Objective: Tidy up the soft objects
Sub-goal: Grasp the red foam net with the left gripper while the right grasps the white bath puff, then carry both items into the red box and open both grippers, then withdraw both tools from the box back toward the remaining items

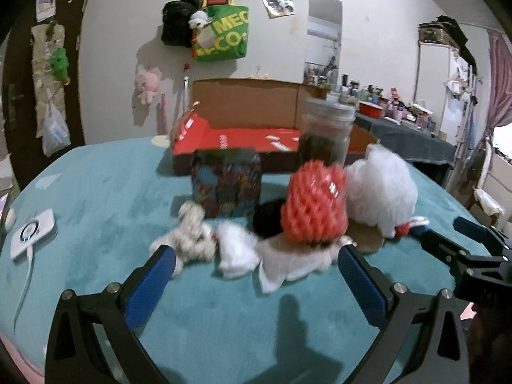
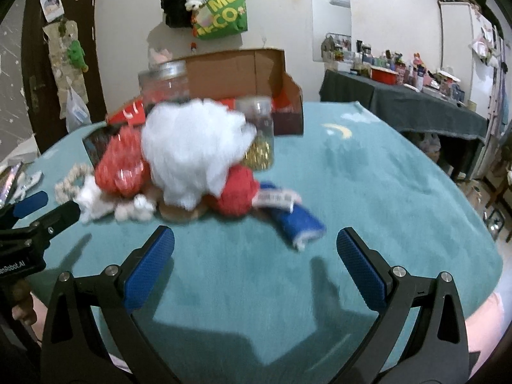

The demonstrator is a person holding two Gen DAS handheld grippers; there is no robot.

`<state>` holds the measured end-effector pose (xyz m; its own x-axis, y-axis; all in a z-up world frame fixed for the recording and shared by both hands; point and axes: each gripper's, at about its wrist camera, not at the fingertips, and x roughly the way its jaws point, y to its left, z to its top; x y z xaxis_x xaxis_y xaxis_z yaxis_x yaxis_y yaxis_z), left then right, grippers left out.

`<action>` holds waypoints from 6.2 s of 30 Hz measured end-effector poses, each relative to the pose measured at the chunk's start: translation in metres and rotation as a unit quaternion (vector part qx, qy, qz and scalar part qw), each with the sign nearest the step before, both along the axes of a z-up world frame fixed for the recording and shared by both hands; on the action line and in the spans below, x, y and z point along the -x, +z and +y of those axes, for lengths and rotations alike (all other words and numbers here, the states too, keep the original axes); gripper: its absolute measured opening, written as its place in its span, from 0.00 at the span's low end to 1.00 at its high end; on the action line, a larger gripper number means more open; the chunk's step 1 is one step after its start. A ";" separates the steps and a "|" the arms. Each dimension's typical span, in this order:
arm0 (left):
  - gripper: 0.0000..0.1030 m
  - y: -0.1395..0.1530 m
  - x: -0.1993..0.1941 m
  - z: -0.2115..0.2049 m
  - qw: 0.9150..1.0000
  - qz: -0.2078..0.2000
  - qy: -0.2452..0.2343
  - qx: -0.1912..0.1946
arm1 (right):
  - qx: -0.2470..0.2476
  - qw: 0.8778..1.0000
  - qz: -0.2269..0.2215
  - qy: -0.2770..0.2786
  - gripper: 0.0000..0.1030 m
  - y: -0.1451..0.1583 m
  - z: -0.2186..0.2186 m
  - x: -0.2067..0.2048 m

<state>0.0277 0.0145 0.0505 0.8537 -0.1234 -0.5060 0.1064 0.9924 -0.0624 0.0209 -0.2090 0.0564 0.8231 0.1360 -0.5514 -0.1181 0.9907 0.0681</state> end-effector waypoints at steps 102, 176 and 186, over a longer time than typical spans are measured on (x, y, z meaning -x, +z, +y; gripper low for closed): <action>0.36 0.046 -0.392 -0.029 0.972 0.176 -0.111 -0.106 | 0.030 0.981 0.109 0.158 0.27 0.083 0.071 -0.409; 1.00 0.191 -0.116 0.011 0.998 -0.046 -0.038 -0.004 | -0.027 0.993 -0.018 0.113 0.88 0.228 0.025 -0.175; 1.00 0.165 -0.026 0.000 0.994 -0.100 -0.050 0.013 | -0.013 0.988 -0.126 0.092 0.95 0.216 0.010 -0.057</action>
<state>0.0532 0.0145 0.2159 0.9194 -0.2243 -0.3230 0.2182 0.9743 -0.0556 0.0776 -0.1987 0.2720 0.8938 0.3078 -0.3262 -0.3125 0.9491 0.0392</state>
